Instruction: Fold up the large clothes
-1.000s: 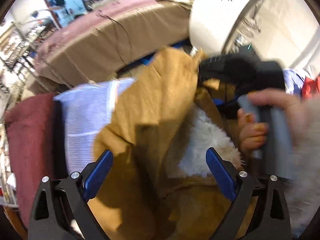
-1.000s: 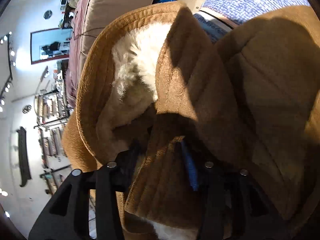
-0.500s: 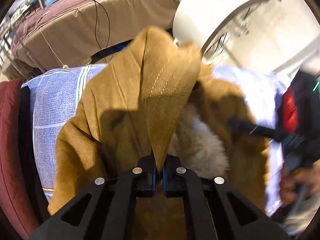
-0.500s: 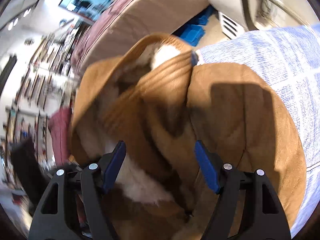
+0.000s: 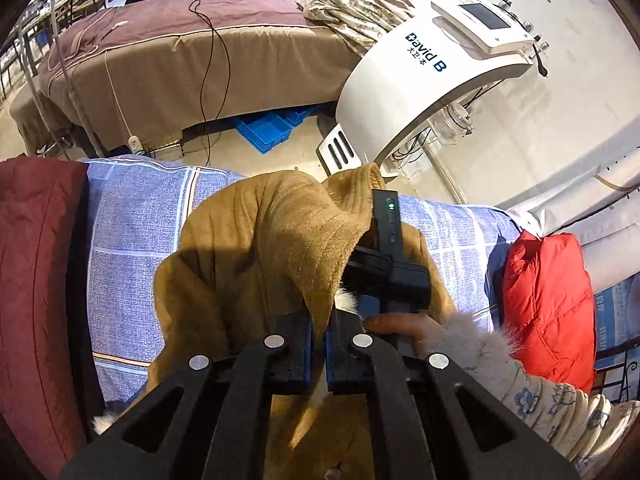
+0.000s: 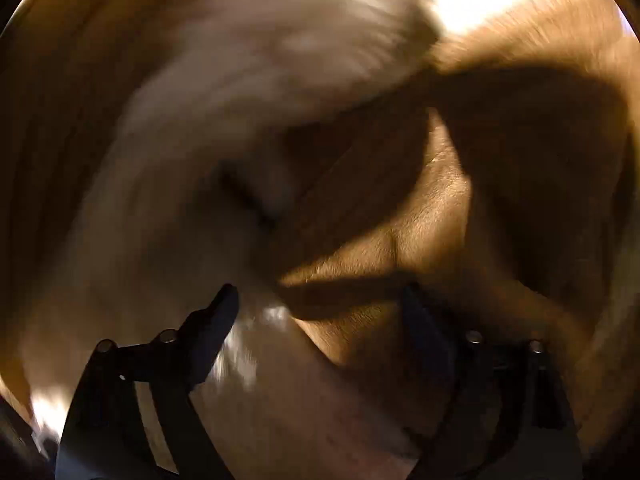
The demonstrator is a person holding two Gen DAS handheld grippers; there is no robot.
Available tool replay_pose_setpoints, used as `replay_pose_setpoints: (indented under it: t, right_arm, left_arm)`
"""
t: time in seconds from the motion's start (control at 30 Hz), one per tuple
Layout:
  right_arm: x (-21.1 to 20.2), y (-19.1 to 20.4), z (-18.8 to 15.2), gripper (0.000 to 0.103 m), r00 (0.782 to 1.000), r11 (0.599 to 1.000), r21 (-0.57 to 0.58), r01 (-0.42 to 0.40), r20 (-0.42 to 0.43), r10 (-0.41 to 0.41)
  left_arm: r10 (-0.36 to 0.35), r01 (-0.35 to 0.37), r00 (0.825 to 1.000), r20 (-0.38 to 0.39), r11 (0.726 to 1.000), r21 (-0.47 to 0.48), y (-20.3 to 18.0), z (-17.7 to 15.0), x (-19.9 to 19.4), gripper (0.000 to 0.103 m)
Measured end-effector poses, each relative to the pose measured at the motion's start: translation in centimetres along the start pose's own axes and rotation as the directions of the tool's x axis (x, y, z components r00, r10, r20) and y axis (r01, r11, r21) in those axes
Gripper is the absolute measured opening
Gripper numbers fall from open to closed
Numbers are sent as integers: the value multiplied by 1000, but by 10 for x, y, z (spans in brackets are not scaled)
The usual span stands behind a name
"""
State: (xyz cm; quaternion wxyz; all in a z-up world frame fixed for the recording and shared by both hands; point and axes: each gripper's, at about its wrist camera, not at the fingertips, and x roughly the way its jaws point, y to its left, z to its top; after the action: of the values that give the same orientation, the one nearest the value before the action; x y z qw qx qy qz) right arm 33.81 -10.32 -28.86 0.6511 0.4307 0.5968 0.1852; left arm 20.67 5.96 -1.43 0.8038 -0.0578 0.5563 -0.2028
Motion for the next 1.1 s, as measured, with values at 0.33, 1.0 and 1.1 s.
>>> replay_pose_setpoints:
  t: [0.33,1.0,1.1]
  right_arm:
    - [-97,14,-6,91,961,990,-47,135,250,-119]
    - [-239,-44,-147,91,763,781,-226,583,484,-429]
    - [-191,-14,-138,91,816,722,-405,560,417,-399]
  left_arm:
    - [-87,88,996,-21,995,51,-37,22,44,8]
    - [70,-70,998,5,996,-61,8,40,61,97]
    - [161,-163,986,-53,985,-47,31,4,57,97]
